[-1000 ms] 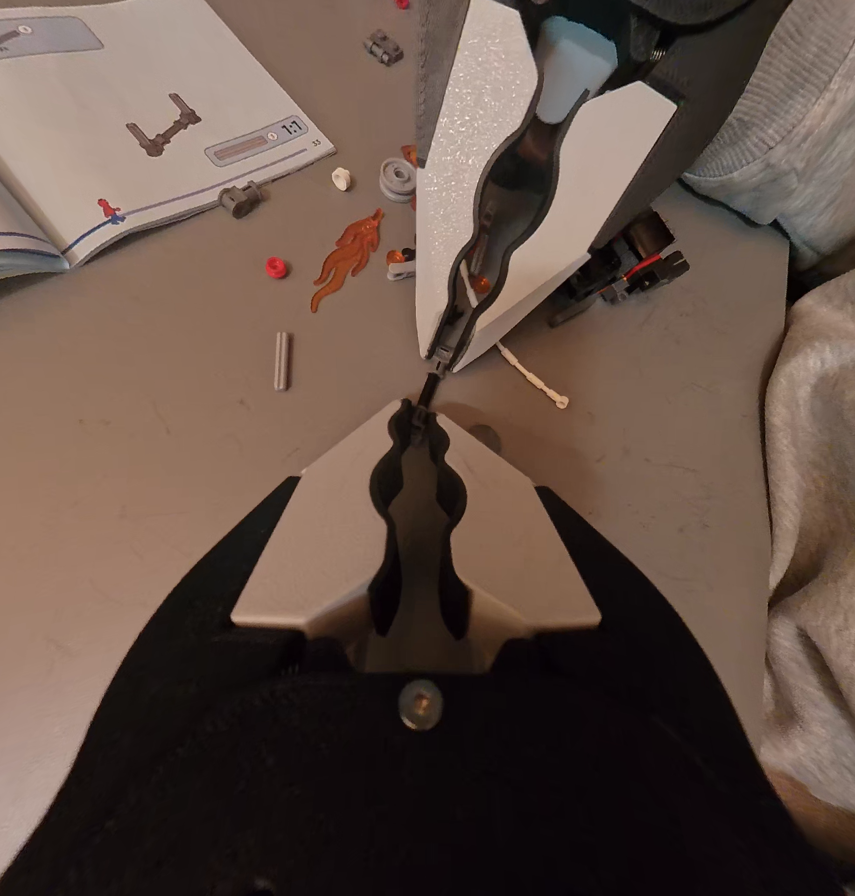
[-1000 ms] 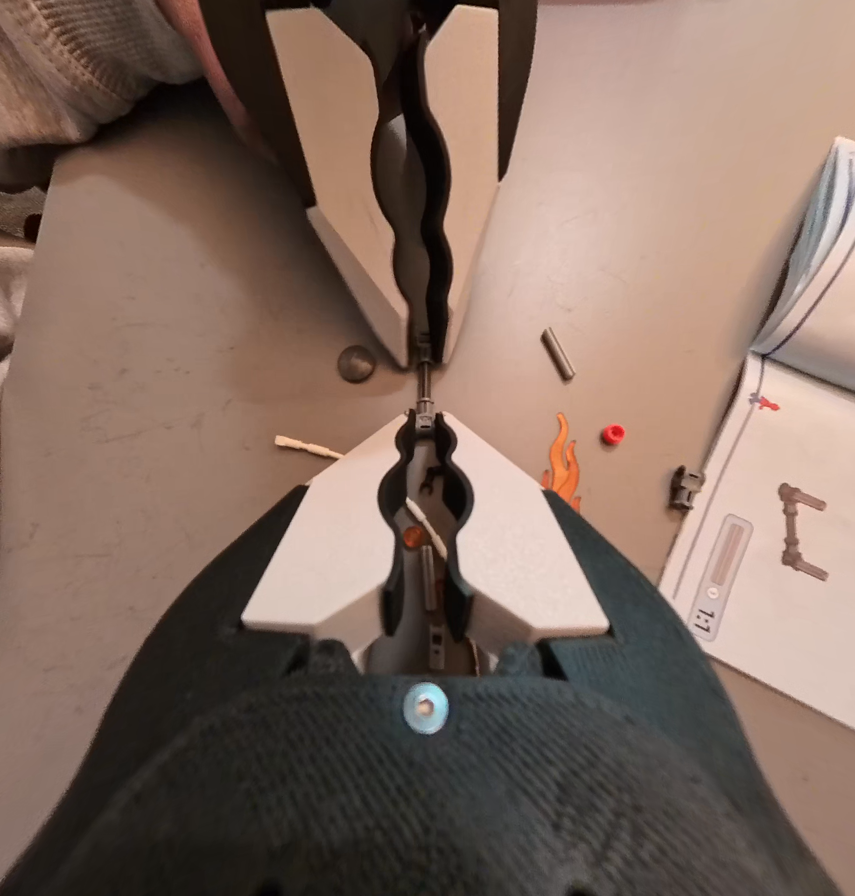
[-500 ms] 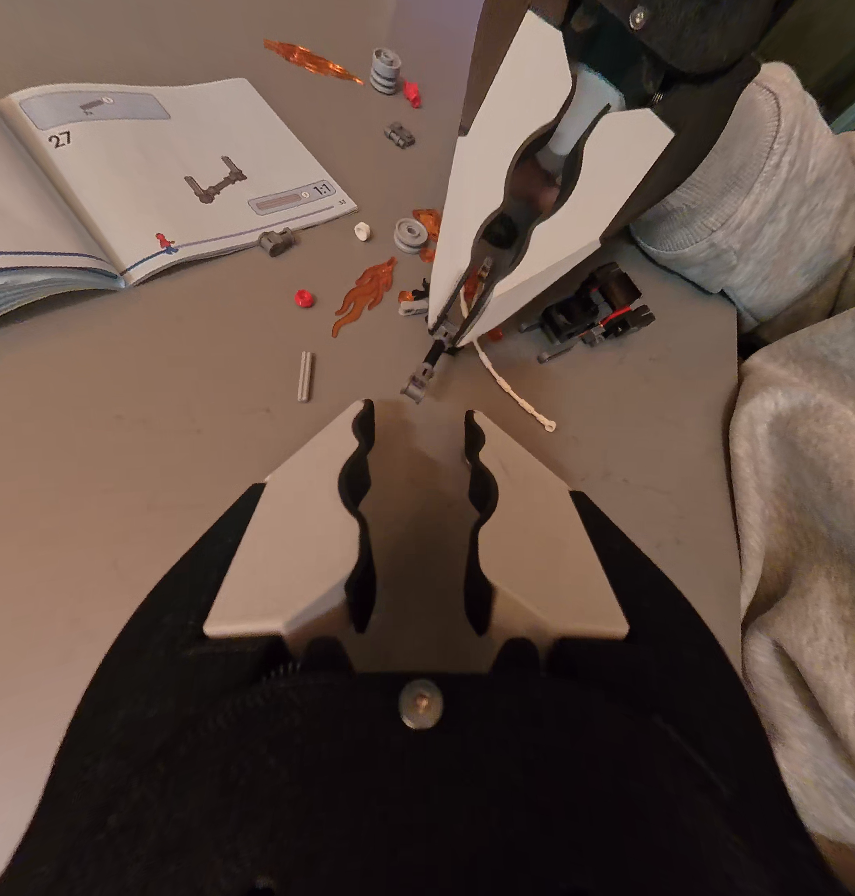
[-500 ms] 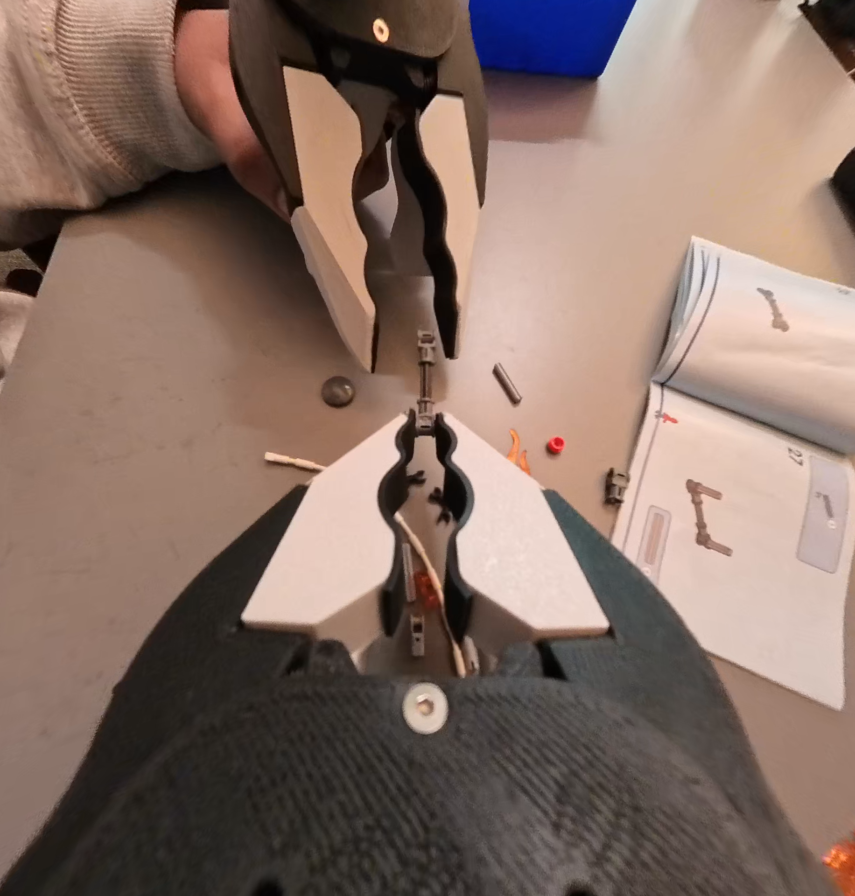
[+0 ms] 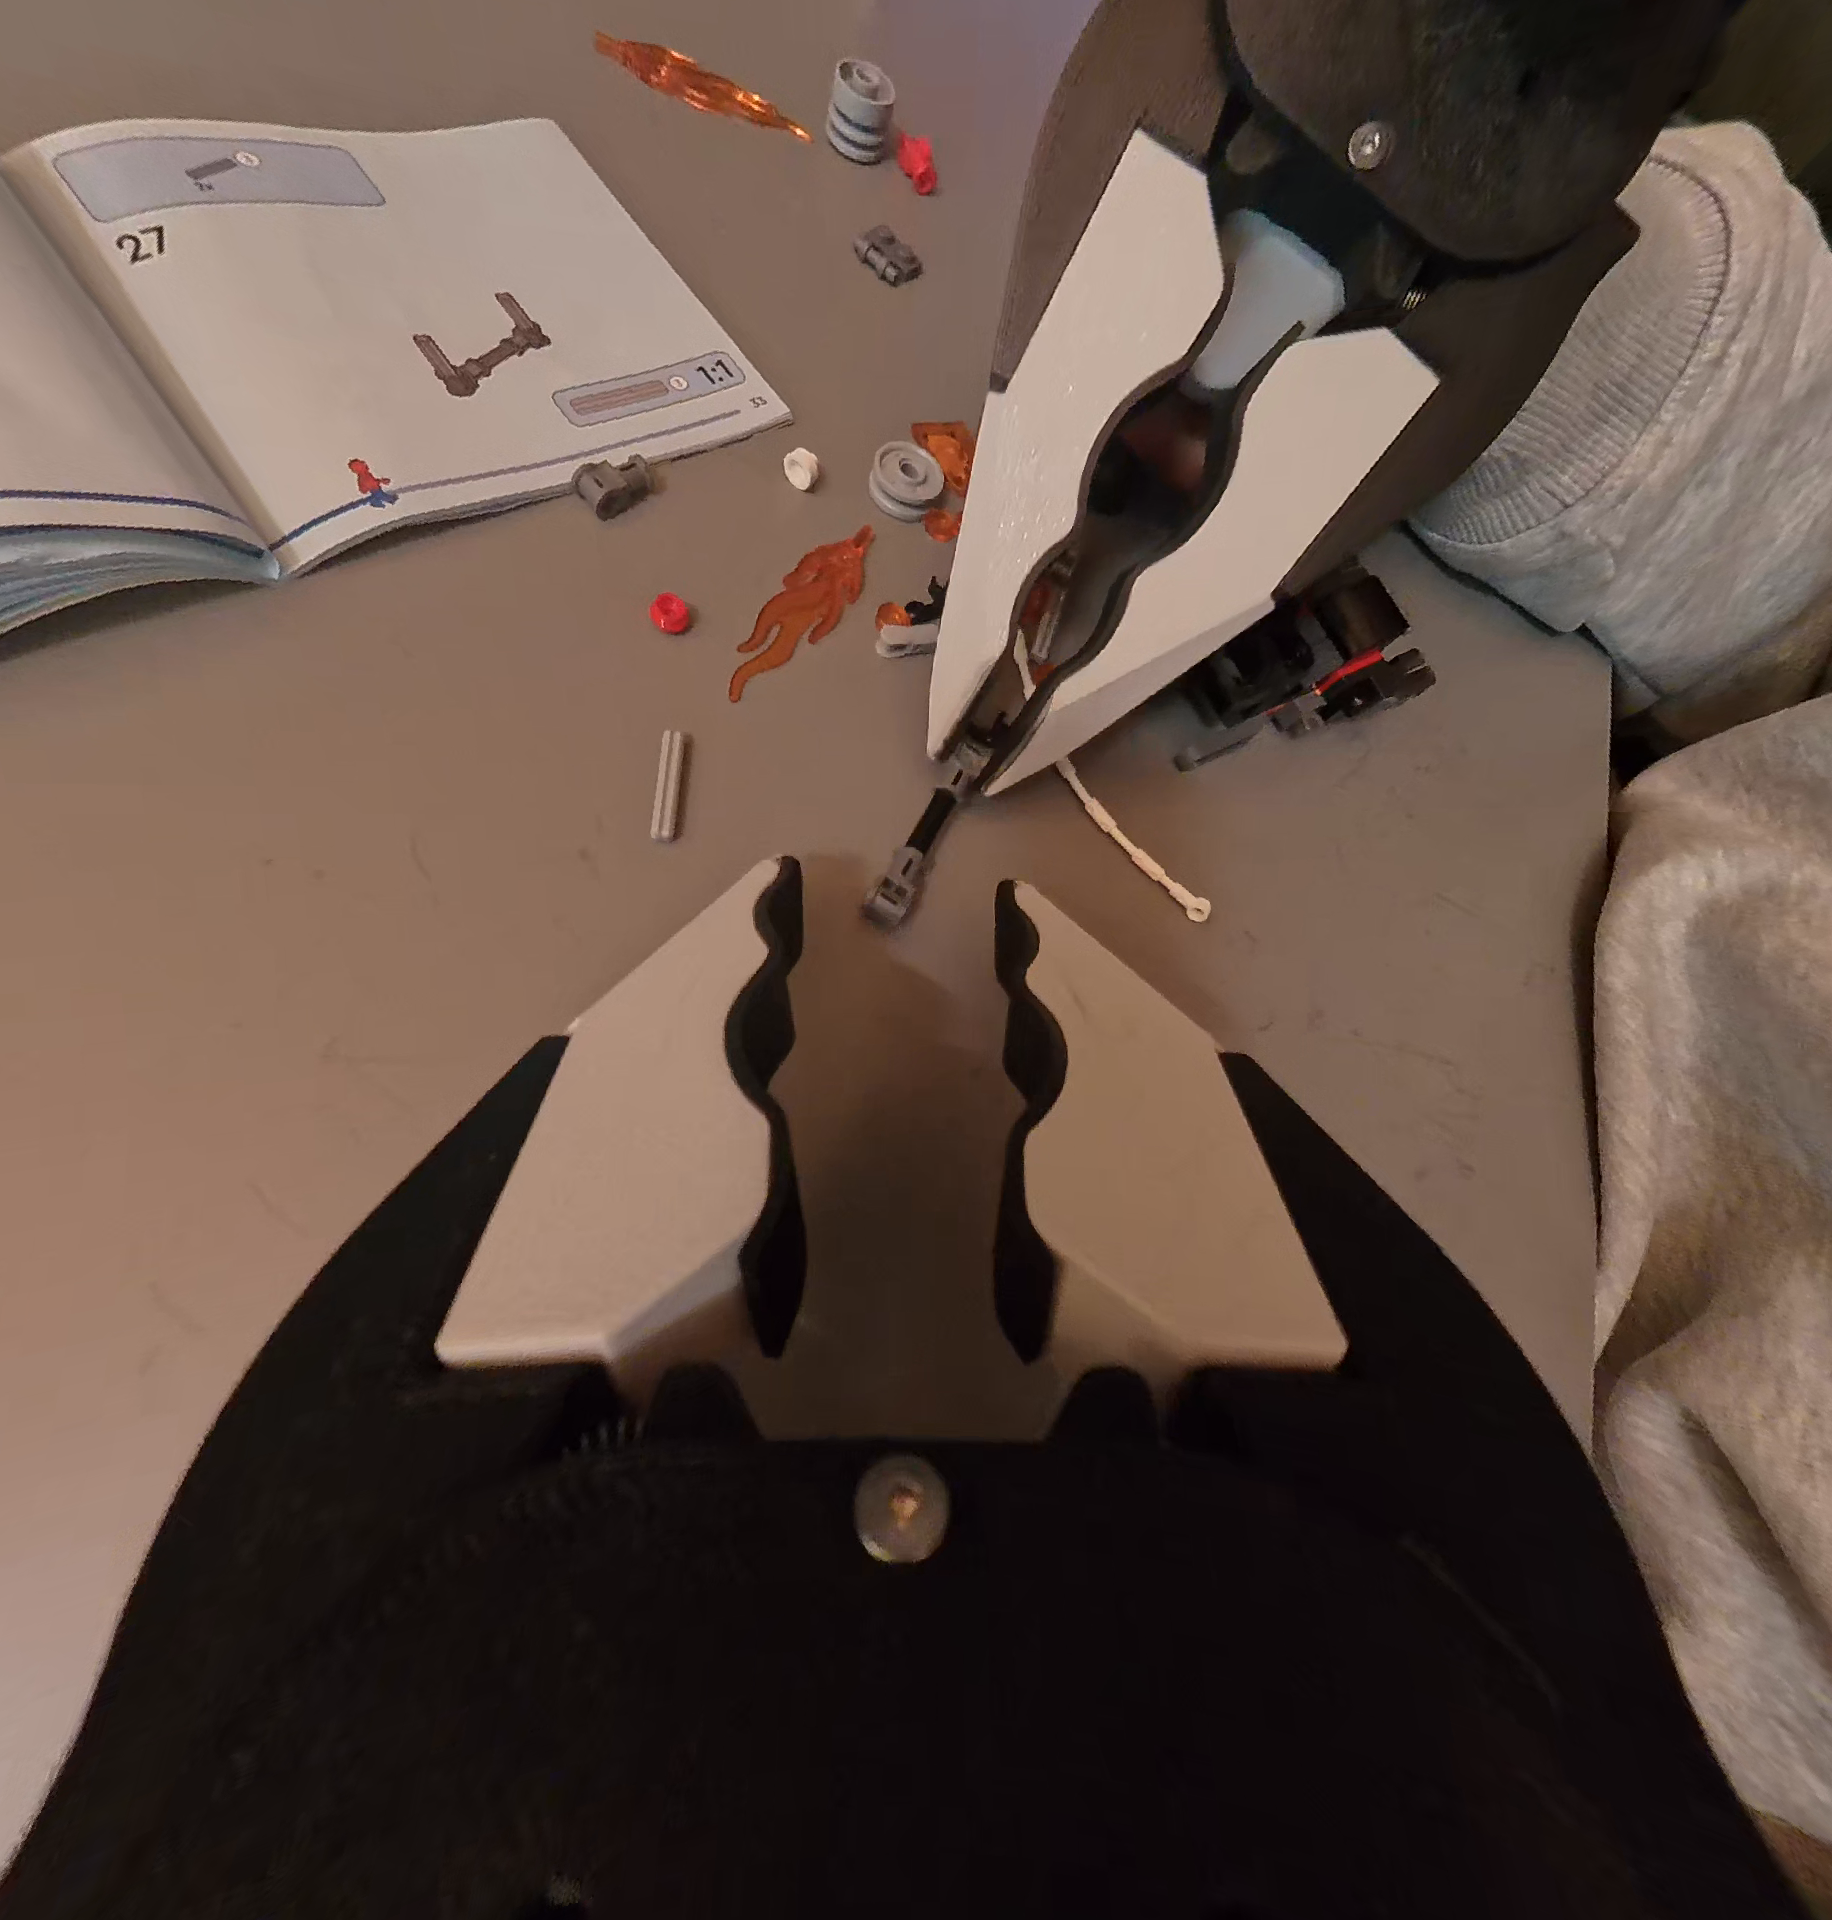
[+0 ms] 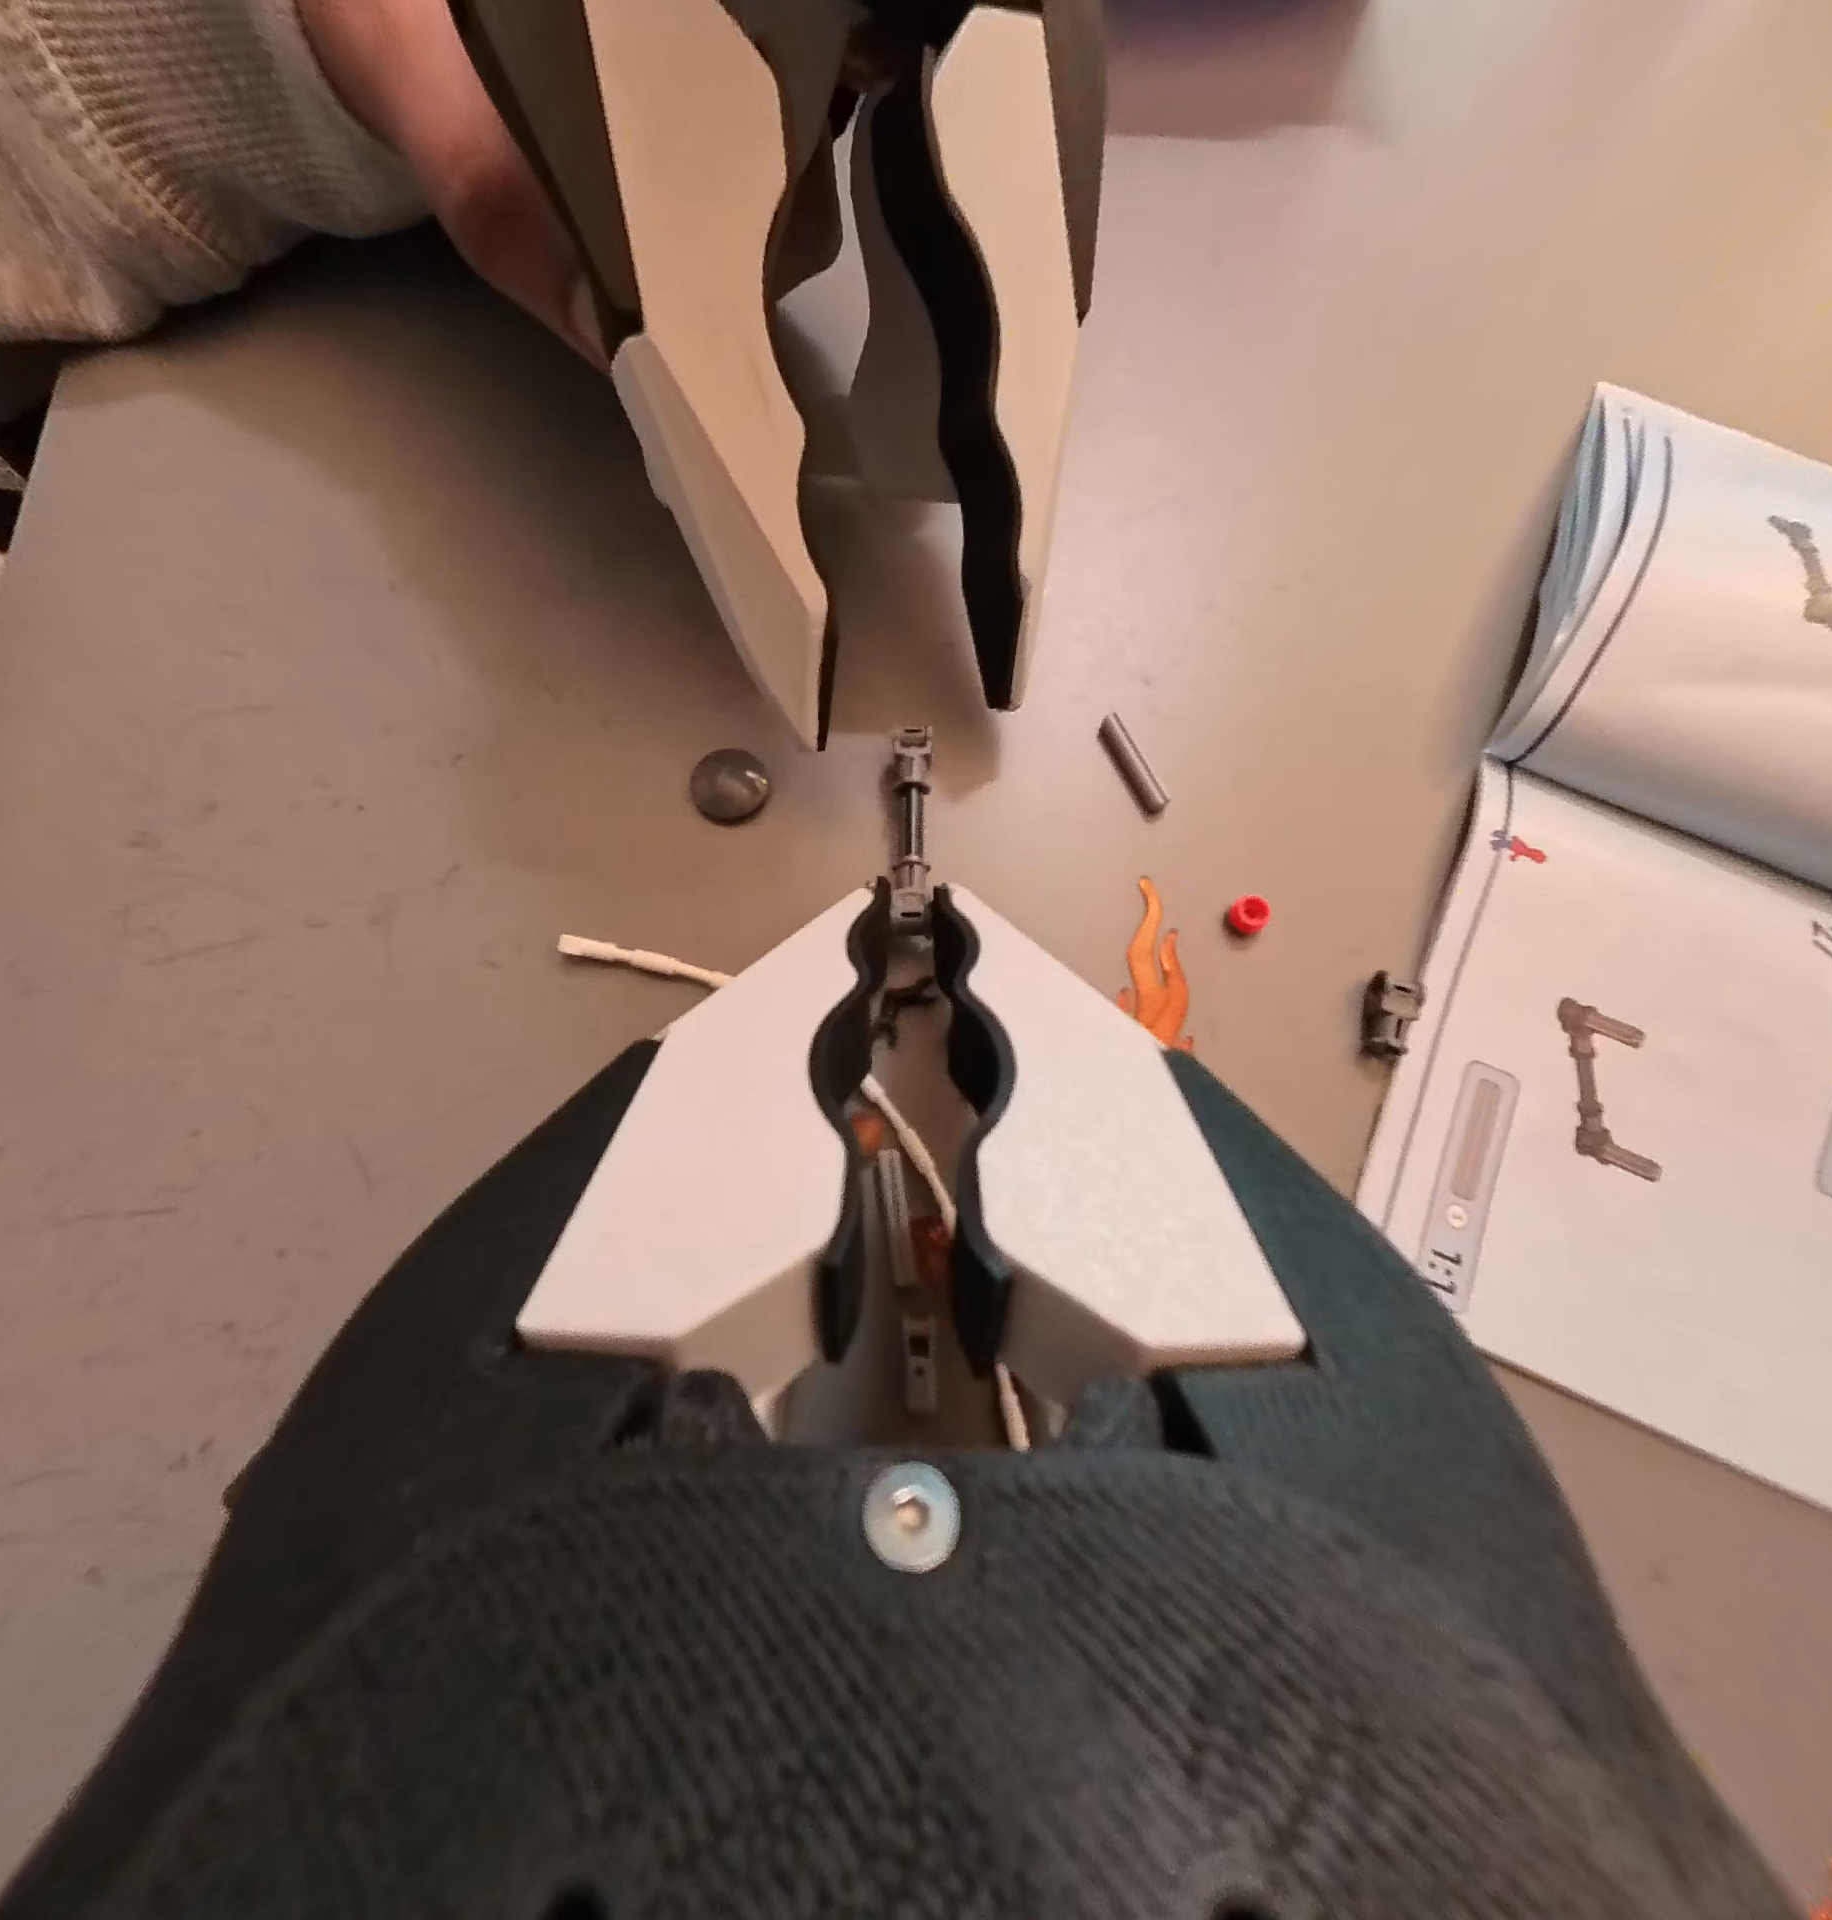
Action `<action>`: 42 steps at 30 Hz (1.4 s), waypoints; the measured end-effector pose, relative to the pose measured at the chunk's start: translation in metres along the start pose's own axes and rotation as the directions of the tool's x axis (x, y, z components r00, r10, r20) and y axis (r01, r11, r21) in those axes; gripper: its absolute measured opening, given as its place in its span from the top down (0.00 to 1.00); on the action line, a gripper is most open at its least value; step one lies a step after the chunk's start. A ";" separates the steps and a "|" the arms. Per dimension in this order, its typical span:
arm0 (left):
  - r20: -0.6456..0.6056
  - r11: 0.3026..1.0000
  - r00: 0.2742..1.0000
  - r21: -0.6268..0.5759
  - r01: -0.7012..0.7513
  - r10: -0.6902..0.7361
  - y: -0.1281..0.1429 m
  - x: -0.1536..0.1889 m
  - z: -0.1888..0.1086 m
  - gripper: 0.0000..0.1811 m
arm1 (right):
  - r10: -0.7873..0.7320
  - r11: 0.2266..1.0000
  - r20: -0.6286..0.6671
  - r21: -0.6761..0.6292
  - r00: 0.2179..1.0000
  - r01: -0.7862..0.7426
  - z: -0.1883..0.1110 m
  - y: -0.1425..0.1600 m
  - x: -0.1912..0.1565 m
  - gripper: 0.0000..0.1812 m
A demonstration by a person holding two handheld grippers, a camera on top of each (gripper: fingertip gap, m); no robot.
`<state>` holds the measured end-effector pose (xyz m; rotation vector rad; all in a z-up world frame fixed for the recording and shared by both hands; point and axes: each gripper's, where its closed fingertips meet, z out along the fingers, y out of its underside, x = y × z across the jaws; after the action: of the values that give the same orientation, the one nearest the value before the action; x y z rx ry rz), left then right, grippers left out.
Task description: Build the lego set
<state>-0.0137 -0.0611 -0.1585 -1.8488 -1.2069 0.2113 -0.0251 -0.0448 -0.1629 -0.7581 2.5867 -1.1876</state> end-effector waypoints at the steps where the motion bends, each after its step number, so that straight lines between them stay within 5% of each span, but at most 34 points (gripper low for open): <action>1: 0.001 1.000 1.000 -0.002 0.002 -0.002 0.000 0.000 0.000 0.80 | 0.001 1.000 -0.003 0.002 1.000 -0.001 -0.001 0.000 0.001 0.97; 10: -0.006 0.999 1.000 -0.017 0.029 -0.029 0.002 -0.001 0.001 0.80 | -0.028 1.000 -0.025 0.012 0.999 0.028 -0.003 -0.002 0.002 0.97; 15: -0.112 0.975 0.978 0.117 0.188 -0.175 -0.013 -0.002 -0.010 0.82 | -0.174 0.982 -0.136 0.053 0.975 0.182 -0.012 -0.016 0.007 0.97; 18: -0.280 0.910 0.904 0.170 0.378 -0.324 -0.021 0.001 -0.019 0.79 | -0.294 0.947 -0.234 0.056 0.927 0.315 -0.017 -0.025 0.010 0.97; 24: -0.418 0.862 0.827 0.170 0.478 -0.376 -0.028 0.012 -0.023 0.81 | -0.521 0.829 -0.398 -0.026 0.755 0.559 -0.024 -0.039 0.009 0.97; 28: -0.485 0.819 0.781 0.201 0.537 -0.393 -0.035 0.012 -0.032 0.96 | -0.617 0.755 -0.449 -0.107 0.647 0.646 -0.023 -0.041 0.008 0.97; 37: -0.524 0.798 0.756 0.216 0.563 -0.392 -0.037 0.011 -0.037 0.89 | -0.638 0.733 -0.483 -0.140 0.600 0.666 -0.027 -0.043 0.011 0.97; 42: -0.528 0.811 0.756 0.196 0.552 -0.387 -0.035 0.015 -0.035 0.94 | -0.648 0.716 -0.502 -0.147 0.573 0.682 -0.028 -0.046 0.010 0.97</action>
<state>-0.0097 -0.0648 -0.1069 -1.1387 -1.1631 -0.2909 -0.0268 -0.0574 -0.1095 -1.7318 2.7010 -1.9083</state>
